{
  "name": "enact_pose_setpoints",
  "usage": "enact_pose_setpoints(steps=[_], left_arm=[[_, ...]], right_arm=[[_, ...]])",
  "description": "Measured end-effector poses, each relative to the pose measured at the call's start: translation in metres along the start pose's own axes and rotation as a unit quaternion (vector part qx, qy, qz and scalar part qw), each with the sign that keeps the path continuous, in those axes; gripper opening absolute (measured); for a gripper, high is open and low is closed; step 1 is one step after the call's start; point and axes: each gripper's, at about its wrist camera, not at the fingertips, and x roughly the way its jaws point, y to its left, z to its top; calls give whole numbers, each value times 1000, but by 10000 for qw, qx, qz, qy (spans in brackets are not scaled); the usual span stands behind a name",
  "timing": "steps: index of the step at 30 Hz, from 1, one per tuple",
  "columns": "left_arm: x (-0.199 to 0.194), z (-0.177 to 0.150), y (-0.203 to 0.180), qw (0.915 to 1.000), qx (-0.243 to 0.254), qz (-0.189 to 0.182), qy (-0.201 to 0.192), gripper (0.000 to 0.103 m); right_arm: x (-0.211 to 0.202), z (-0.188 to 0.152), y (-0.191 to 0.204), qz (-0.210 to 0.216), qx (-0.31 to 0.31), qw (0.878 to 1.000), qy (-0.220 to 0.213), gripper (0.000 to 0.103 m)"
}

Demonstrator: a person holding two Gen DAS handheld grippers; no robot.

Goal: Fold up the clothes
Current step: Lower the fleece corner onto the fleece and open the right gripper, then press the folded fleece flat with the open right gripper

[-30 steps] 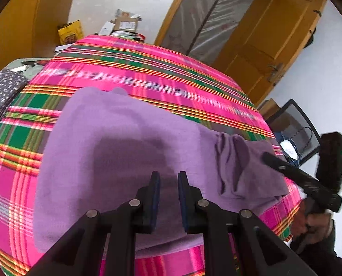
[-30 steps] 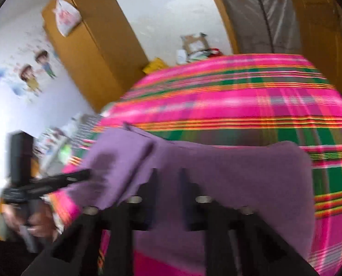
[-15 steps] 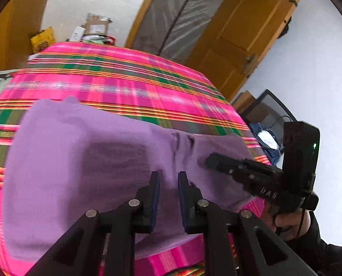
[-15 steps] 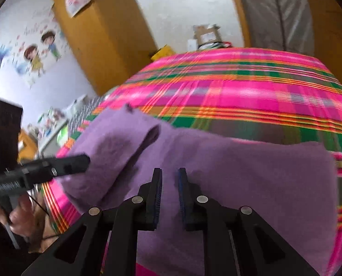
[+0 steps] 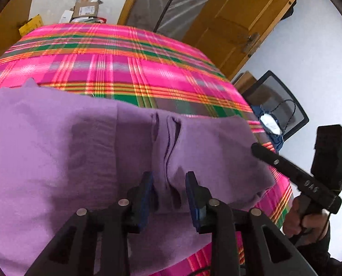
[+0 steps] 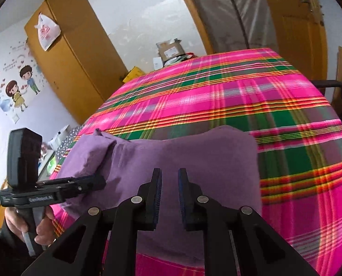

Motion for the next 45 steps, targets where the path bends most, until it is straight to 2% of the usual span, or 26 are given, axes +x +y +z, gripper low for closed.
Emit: enact_pose_setpoints(steps=[6,8,11,14,17,22,32,38,39,41,45], left_arm=[[7,-3,-7,9994,206,294,19,29],[6,-3,-5,9996,161,248,30,17],[-3,-5,-2,10000,36,8,-56,12],[-14,-10,-1,9998,23,-60,-203,12],[-11,-12,4,9998,-72,-30,-167,12],[-10,-14,9,9998,-120,9,-155,12],[-6,-10,10,9999,-87,-8,-96,12],[-17,-7,4,9997,40,41,-247,14],[-19,-6,3,9996,61,49,-272,14],[-23,-5,1,9994,103,65,-323,15],[-30,-2,-4,9989,187,97,-425,15]], right_arm=[[-17,2,-16,-120,160,9995,-241,18],[-22,3,-22,-179,234,9991,-319,19],[-32,2,-33,-299,385,9979,-428,20],[-44,1,-46,-415,547,9962,-540,20],[-53,-2,-57,-557,654,9945,-597,22],[-52,-4,-67,-638,771,9938,-495,24],[-37,-2,-62,-601,630,9959,-247,28],[-33,3,-52,-617,354,9971,-278,28],[-31,5,-49,-640,267,9972,-275,27],[-22,10,-43,-724,70,9971,-207,17],[-2,21,-37,-757,-152,9970,-84,13]])
